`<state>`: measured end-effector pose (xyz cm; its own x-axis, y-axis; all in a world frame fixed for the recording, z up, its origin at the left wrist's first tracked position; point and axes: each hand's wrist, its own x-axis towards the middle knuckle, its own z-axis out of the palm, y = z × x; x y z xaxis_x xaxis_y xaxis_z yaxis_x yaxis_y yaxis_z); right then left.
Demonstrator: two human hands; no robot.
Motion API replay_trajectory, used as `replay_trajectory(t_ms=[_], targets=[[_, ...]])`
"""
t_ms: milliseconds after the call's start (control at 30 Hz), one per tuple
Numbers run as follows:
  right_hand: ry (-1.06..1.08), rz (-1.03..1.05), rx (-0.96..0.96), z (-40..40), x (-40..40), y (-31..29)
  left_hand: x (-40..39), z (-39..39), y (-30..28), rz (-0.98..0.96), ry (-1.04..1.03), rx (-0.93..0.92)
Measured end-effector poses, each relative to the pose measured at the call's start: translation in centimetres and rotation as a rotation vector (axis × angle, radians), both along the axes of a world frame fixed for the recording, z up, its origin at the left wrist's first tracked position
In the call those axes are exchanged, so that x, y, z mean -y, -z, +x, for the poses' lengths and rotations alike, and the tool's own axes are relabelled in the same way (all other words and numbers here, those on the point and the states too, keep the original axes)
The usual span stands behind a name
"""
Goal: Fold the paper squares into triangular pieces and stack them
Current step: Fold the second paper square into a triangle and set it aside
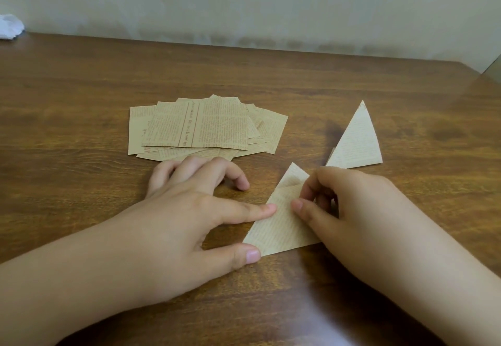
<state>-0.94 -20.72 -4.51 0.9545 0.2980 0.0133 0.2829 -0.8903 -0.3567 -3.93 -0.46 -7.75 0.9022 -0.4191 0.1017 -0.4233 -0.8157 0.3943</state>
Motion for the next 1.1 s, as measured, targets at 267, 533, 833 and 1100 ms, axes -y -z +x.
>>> replay_trajectory(t_ms=[267, 533, 833, 1100], targets=[[-0.006, 0.07, 0.015, 0.7, 0.0, 0.8, 0.0, 0.0, 0.5, 0.001, 0.008, 0.042], [-0.017, 0.076, 0.021, 0.8, 0.0, 1.0, -0.1, 0.0, 0.9, 0.052, -0.007, 0.109], [-0.034, 0.097, 0.049, 0.8, 0.0, 1.2, 0.1, 0.0, -0.2, 0.003, -0.034, -0.015], [-0.293, 0.043, 0.233, -1.7, -0.8, 0.7, 0.3, 0.1, -0.9, 0.087, -0.024, -0.099]])
